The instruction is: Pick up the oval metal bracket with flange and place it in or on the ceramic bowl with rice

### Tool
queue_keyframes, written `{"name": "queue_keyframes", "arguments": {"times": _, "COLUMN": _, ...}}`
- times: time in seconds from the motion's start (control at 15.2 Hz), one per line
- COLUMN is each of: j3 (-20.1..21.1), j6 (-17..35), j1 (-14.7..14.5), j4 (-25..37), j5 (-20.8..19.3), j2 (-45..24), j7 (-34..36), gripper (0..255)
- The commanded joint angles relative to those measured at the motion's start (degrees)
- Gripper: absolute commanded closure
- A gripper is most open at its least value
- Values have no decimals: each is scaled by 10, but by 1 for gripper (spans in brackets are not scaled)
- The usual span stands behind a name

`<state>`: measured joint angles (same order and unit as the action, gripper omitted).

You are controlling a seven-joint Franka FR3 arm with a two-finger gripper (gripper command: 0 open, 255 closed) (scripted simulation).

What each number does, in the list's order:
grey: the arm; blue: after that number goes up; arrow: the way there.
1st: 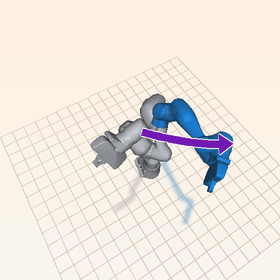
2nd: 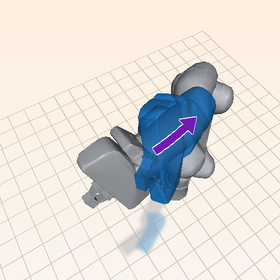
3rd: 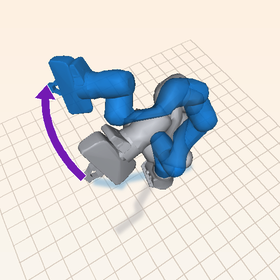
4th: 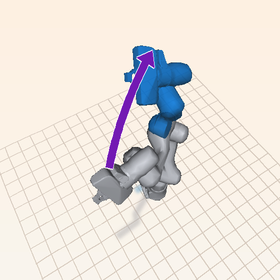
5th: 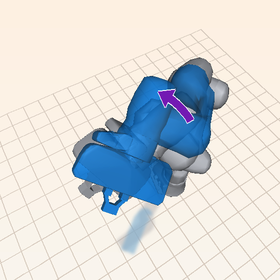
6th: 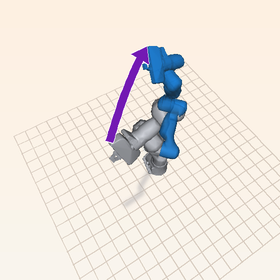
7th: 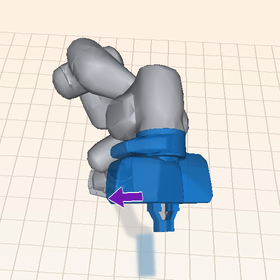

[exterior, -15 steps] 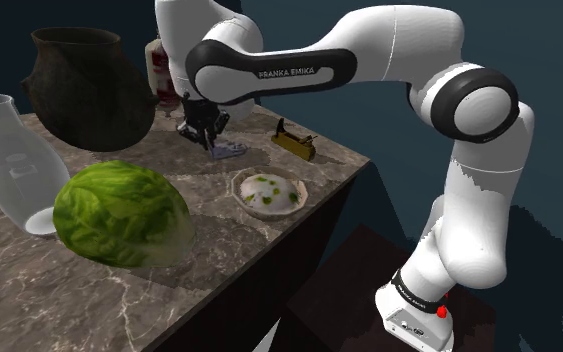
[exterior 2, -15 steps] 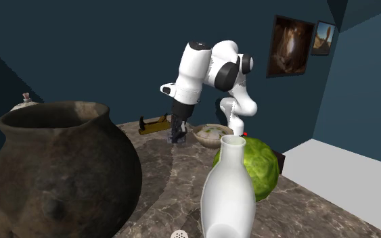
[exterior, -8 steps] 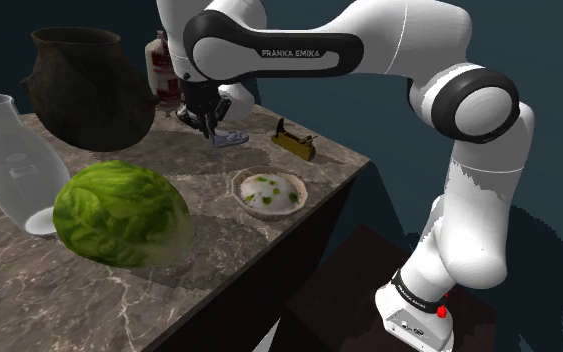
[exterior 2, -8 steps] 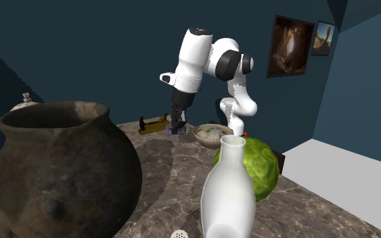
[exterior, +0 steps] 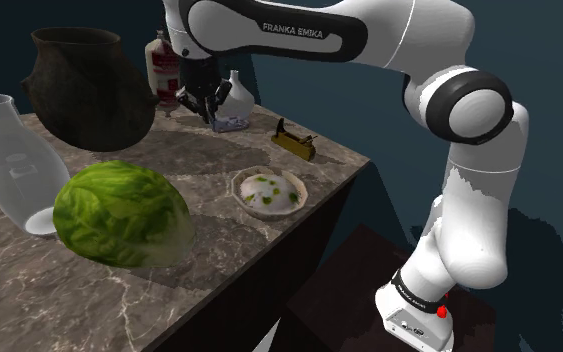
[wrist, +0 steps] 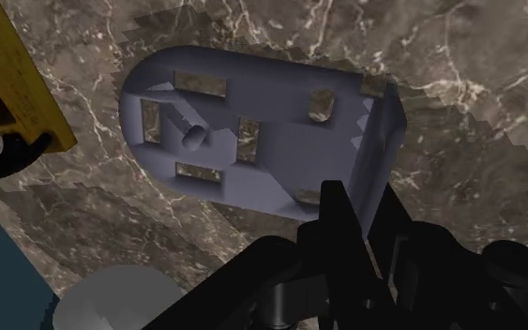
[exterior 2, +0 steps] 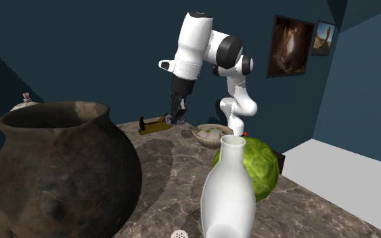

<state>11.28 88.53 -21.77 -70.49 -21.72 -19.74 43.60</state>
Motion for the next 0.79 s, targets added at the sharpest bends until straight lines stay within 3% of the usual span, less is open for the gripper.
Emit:
{"name": "queue_keyframes", "arguments": {"times": 0.0, "j3": 3, "j6": 2, "j1": 0, "j4": -30, "j5": 4, "j2": 26, "j7": 6, "gripper": 255}}
{"name": "queue_keyframes", "arguments": {"times": 0.33, "j3": 16, "j6": 30, "j1": -3, "j4": -181, "j5": 27, "j2": 143, "j7": 37, "gripper": 255}}
{"name": "queue_keyframes", "arguments": {"times": 0.73, "j3": 31, "j6": 36, "j1": -18, "j4": -314, "j5": 57, "j2": 265, "j7": 67, "gripper": 255}}
